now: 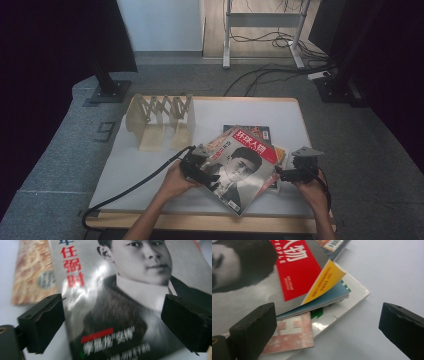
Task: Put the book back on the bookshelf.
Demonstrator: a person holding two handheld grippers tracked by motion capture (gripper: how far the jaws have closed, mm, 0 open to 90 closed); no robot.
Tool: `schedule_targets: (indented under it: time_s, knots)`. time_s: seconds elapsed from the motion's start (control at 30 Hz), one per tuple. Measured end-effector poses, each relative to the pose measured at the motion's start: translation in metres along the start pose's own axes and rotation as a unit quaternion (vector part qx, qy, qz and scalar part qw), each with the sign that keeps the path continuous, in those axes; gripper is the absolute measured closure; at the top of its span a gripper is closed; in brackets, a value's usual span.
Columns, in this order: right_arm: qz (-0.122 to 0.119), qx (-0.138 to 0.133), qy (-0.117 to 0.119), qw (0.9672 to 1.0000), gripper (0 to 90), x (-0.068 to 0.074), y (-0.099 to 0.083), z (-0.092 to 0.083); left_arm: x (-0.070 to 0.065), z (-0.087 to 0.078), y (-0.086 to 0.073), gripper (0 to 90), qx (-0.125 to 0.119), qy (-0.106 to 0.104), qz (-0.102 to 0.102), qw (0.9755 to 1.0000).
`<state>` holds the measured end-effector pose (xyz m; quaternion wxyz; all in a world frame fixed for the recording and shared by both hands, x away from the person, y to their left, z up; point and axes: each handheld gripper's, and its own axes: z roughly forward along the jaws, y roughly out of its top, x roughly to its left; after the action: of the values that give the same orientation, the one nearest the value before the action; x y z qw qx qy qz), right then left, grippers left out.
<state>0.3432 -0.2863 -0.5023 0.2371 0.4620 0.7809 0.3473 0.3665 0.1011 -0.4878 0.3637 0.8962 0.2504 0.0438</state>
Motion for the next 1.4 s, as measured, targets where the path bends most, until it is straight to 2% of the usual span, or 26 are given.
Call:
schedule_targets:
  time_s: [0.03,0.07,0.2,0.23,0.27,0.4,0.47,0.8,1.03,1.1,1.23,1.4]
  knots:
    - [-0.002,-0.002,0.002,1.0000,1.3,0.002,0.000,-0.002,0.000,-0.006,-0.004,6.9,-0.001,0.006,0.004,1.0000]
    - [-0.005,-0.003,0.005,1.0000,1.3,0.004,0.000,-0.005,0.000,-0.009,-0.006,14.2,-0.001,0.009,0.007,0.9999]
    - [-0.006,-0.006,0.005,1.0000,1.3,0.005,0.000,-0.008,0.000,-0.021,-0.017,16.9,0.010,0.029,0.024,0.9993]
    - [-0.007,-0.007,0.006,0.9999,1.3,0.006,-0.001,-0.010,0.000,-0.024,-0.020,20.9,0.007,0.029,0.021,0.9993]
    - [-0.008,-0.006,0.006,0.9999,1.3,0.007,-0.001,-0.012,0.003,-0.028,-0.026,25.5,0.000,0.020,0.013,0.9997]
    - [-0.011,-0.006,0.008,0.9999,1.3,0.008,-0.002,-0.014,0.007,-0.033,-0.037,31.6,-0.005,0.014,0.007,0.9999]
    - [-0.014,-0.003,0.008,0.9999,1.4,0.007,-0.003,-0.015,0.011,-0.036,-0.046,38.0,-0.003,0.008,0.005,1.0000]
    - [-0.006,-0.001,0.011,0.9999,1.4,0.003,-0.006,-0.018,0.012,-0.034,-0.056,55.9,0.002,0.003,0.012,0.9999]
    - [0.000,-0.002,0.016,0.9999,1.8,0.000,-0.009,-0.018,0.014,-0.030,-0.058,57.4,0.000,0.001,0.014,0.9999]
    - [0.002,0.000,0.018,0.9998,1.8,-0.001,-0.009,-0.017,0.014,-0.027,-0.057,57.6,-0.006,-0.002,0.009,0.9999]
    - [0.001,0.002,0.018,0.9998,1.6,-0.001,-0.010,-0.018,0.014,-0.022,-0.052,57.5,-0.006,-0.001,0.014,0.9999]
    - [0.008,0.003,0.017,0.9998,0.0,-0.005,-0.011,-0.021,0.012,-0.015,-0.044,56.6,-0.014,-0.016,0.015,0.9997]
